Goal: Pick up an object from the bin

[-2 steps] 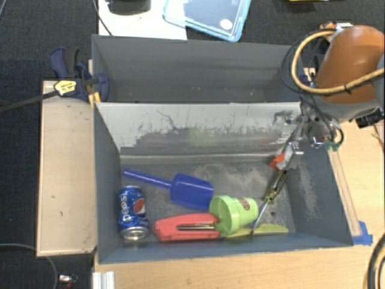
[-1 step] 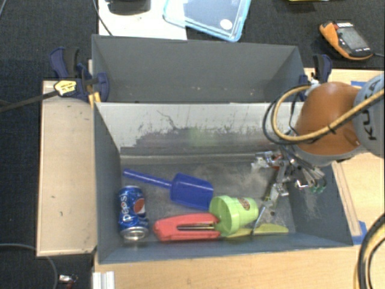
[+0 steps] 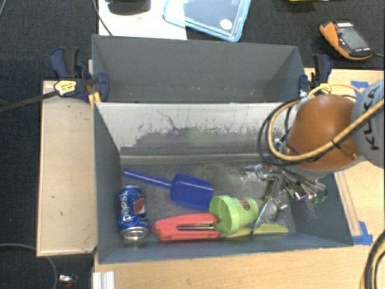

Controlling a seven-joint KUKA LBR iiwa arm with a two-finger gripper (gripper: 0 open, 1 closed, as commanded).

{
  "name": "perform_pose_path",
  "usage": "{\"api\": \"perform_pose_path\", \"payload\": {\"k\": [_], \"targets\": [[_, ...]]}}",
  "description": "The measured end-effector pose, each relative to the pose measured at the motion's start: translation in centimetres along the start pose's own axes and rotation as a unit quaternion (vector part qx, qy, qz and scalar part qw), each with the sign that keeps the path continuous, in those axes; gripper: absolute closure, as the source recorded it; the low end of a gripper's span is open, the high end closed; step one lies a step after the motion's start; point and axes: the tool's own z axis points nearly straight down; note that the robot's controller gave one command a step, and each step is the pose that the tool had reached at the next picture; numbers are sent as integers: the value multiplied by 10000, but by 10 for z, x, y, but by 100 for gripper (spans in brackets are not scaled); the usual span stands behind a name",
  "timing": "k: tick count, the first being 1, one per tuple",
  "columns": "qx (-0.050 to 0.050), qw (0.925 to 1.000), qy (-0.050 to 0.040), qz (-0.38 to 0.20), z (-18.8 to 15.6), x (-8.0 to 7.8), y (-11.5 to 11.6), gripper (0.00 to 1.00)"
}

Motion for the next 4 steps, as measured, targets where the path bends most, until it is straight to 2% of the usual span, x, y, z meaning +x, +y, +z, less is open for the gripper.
{"api": "perform_pose_path", "payload": {"k": [1, 2, 3, 4], "targets": [[-11, 9948, 10, -1017, 26, 5, 36, 0], [37, 9980, -95, -630, 69, 10, 36, 0], [17, 9998, -51, -207, 70, 9, 40, 100], [14, 9999, -53, -116, 70, 8, 41, 100]]}}
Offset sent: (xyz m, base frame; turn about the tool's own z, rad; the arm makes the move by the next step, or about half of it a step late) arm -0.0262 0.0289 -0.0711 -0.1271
